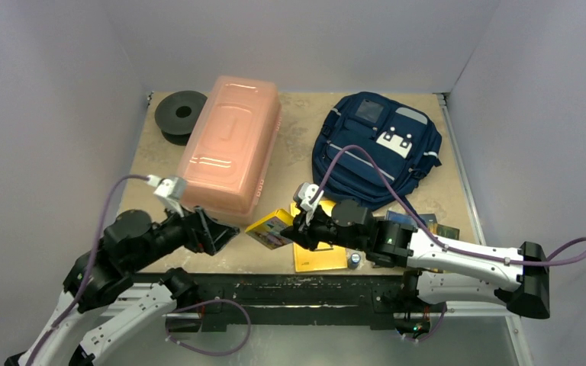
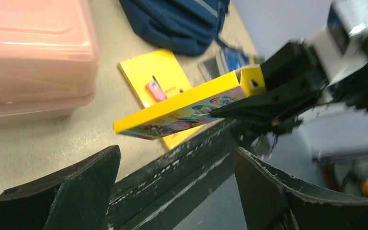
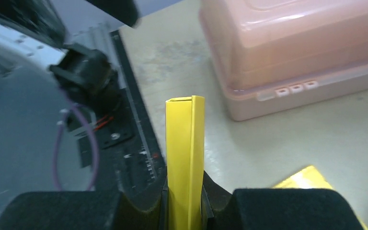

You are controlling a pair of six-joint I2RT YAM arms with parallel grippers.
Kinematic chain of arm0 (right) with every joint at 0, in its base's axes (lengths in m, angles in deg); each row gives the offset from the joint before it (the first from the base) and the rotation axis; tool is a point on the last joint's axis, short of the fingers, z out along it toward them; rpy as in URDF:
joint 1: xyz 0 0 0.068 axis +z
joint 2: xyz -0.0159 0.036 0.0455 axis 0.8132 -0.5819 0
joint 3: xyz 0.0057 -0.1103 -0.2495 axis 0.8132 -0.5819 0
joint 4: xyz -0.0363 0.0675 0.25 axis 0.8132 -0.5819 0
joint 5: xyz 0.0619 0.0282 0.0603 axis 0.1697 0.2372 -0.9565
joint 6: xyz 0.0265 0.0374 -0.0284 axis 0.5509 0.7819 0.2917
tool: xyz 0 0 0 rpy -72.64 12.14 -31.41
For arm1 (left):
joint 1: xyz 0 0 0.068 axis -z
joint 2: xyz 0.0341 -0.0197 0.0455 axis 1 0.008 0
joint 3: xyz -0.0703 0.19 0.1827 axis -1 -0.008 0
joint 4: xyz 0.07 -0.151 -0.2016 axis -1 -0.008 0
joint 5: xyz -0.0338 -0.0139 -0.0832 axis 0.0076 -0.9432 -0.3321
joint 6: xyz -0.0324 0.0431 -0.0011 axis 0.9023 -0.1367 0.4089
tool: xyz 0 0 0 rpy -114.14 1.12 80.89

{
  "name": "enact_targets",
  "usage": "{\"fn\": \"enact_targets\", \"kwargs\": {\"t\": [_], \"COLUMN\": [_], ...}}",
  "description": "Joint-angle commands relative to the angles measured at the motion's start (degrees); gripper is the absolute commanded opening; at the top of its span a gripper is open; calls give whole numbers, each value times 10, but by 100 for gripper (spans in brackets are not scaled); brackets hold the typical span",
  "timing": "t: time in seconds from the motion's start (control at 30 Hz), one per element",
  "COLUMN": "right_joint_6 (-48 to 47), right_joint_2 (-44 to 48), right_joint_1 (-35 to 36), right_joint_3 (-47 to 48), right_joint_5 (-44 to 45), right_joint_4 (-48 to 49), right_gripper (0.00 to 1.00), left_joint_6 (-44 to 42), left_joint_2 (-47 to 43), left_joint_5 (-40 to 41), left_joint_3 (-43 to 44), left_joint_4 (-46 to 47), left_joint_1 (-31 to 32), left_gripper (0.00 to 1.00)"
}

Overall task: Pack the student bag
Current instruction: Pick up the stationery from the center of the board.

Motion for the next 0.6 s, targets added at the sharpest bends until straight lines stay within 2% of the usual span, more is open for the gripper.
{"fn": "enact_targets", "kwargs": {"t": [0.0,0.13,0.23,0.4,0.57], "right_joint_6": [55,63,58,63,72], "right_joint_2": [22,25,20,18,8], "right_joint_1": [-28,-53,-75,-103,-113], "right_joint_3": [60,72,69,57,62], "right_joint_5": [-225,-328,-380,-450,-489], "right_joint_4": [-75,-81,-70,-23,8], "right_gripper": [14,10,7,6,6], "left_joint_6": [-166,-170,-149,-113,-89], "left_joint_2": [121,181,172,157,157], "left_joint_5": [-224,-417,-471,-533,-529], "left_joint_3": [25,-8,-36,-57,-75], "left_joint_4": [7,49,97,156,179], "left_joint_1": [0,0,1,0,1], "left_gripper": [87,98,98,84,65]}}
